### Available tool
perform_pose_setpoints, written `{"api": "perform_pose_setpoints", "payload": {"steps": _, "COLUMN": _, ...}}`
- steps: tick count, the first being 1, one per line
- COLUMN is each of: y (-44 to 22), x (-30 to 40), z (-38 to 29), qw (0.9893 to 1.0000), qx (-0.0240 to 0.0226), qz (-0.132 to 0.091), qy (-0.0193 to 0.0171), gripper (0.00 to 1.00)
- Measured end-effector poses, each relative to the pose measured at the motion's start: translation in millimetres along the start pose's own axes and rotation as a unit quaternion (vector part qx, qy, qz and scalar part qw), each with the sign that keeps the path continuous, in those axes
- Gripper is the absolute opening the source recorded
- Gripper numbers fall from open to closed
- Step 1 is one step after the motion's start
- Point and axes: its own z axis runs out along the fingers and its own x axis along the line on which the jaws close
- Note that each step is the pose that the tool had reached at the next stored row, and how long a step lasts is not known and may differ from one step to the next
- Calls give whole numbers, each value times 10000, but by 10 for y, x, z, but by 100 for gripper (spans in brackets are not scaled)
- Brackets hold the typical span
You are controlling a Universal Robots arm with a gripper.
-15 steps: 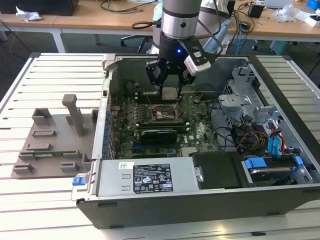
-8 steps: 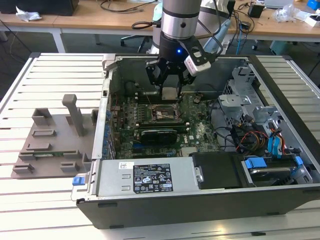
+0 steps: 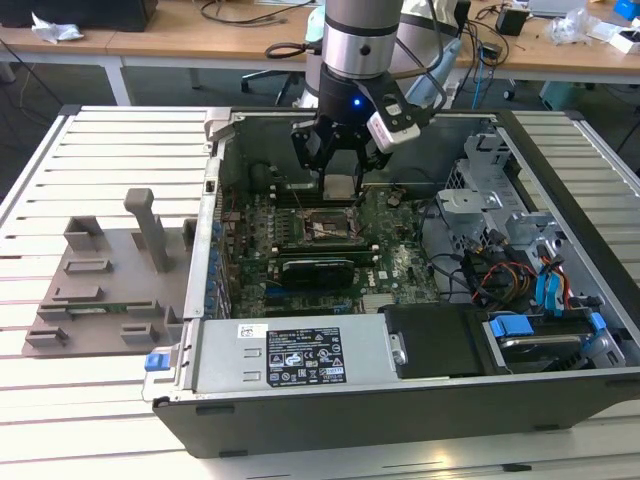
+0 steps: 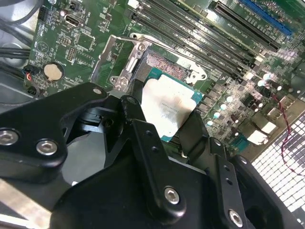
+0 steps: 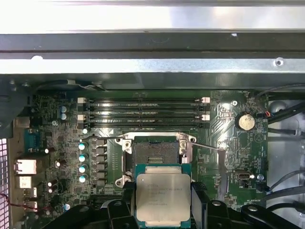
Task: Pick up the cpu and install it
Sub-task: 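Place the cpu into insertion slot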
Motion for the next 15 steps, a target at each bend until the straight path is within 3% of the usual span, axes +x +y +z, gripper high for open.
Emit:
{"api": "perform_pose_setpoints", "payload": {"steps": 4, "y": 0, "x": 0, "z": 1, "qw": 9995, "qx": -4, "qz": 320, "qy": 7, "gripper": 55}}
{"api": "perform_pose_setpoints", "payload": {"steps": 7, "y": 0, "x": 0, "z": 1, "qw": 9979, "qx": -9, "qz": 653, "qy": 15, "gripper": 55}}
{"api": "perform_pose_setpoints", "payload": {"steps": 13, "y": 0, "x": 0, "z": 2, "qw": 9957, "qx": -13, "qz": 927, "qy": 21, "gripper": 55}}
{"api": "perform_pose_setpoints", "payload": {"steps": 15, "y": 0, "x": 0, "z": 2, "qw": 9944, "qx": -14, "qz": 1061, "qy": 24, "gripper": 55}}
